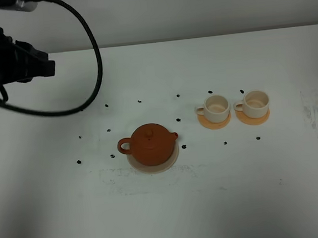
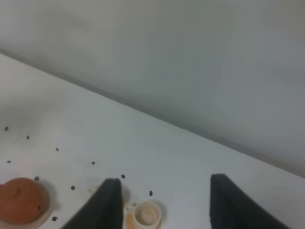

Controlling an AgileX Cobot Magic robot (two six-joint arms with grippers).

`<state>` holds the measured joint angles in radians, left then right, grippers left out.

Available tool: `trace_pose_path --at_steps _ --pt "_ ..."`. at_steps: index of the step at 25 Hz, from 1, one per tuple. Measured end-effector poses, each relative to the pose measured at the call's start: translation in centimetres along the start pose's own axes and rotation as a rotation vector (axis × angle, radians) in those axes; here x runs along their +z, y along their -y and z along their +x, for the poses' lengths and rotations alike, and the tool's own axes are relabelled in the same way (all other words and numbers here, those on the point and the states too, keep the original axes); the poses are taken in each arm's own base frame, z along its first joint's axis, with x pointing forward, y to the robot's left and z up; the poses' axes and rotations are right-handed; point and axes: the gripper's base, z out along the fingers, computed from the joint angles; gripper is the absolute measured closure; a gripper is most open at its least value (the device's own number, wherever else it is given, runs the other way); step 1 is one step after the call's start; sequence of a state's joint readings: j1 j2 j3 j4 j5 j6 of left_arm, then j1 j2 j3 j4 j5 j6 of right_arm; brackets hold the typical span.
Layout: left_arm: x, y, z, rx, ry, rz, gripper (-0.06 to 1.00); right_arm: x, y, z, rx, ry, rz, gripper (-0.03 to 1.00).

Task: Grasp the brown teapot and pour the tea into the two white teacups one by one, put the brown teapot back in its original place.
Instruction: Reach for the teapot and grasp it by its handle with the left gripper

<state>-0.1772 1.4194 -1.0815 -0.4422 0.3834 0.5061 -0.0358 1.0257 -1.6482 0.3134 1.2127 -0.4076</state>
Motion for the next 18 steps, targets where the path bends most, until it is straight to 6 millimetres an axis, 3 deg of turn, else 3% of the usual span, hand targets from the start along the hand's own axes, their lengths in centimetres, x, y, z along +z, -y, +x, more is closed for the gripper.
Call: trace_pose_path --at_steps 4,9,11,18 --pt "-1.6 1.0 2.2 0.015 0.017 -0.005 0.66 -3.3 -1.7 2.3 0.008 0.069 0.025 0.56" --pt "-0.6 1.0 6.2 0.0 -0.062 -0.023 0.66 -6.1 -3.7 6.2 0.014 0.138 0.051 0.57" --pt "-0.3 0.8 7.6 -0.003 -0.063 -0.051 0.66 -6.4 -4.3 7.9 0.018 0.138 0.052 0.57" --pt "2.1 0.3 10.0 0.054 -0.118 -0.085 0.66 -5.3 -6.1 15.1 0.106 0.069 0.032 0.57"
